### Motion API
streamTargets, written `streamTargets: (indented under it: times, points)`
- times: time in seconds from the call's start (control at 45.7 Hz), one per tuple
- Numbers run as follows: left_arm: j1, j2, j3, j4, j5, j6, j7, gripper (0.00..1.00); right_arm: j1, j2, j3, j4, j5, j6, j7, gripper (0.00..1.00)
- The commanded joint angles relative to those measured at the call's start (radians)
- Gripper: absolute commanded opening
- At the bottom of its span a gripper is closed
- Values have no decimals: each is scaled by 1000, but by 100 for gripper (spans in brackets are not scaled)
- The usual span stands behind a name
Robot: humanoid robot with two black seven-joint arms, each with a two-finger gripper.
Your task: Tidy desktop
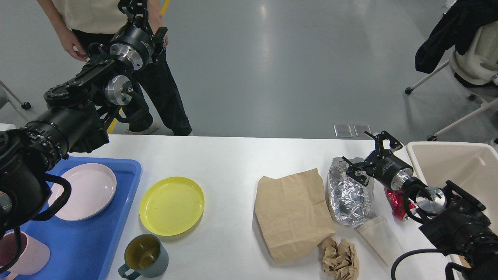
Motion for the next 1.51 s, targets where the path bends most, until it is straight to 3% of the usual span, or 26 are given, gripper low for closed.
streamTargets:
  times: [0.0,0.416,0.635,0.963,1.073,1.139,1.204,1.336,1.445,1.489]
  points:
    - [3,0,6,0,-1,1,2,97,-1,-1,0,0,0,0,0,100]
    - [-2,-11,11,4,-1,11,12,97,-1,0,0,0,0,0,0,100]
    - [-19,72,3,0,0,-5,12,97,-1,0,0,0,0,0,0,100]
    - [12,70,-9,0,-8,-14,15,97,1,0,0,0,0,0,-2,100]
    - [0,76,3,0,-9,-12,45,97,1,0,0,0,0,0,0,100]
    - [-9,80,17,-2,-6,-14,100,97,-1,0,0,0,0,0,0,100]
    - [-28,80,57,0,-6,-14,201,97,1,0,0,0,0,0,0,100]
    - [-88,83,222,0,-4,-32,523,97,-1,0,0,0,0,0,0,100]
    - [-115,95,354,0,-4,-130,811,97,1,0,0,0,0,0,0,100]
    - [-127,96,376,0,-3,-176,886,97,-1,0,0,0,0,0,0,100]
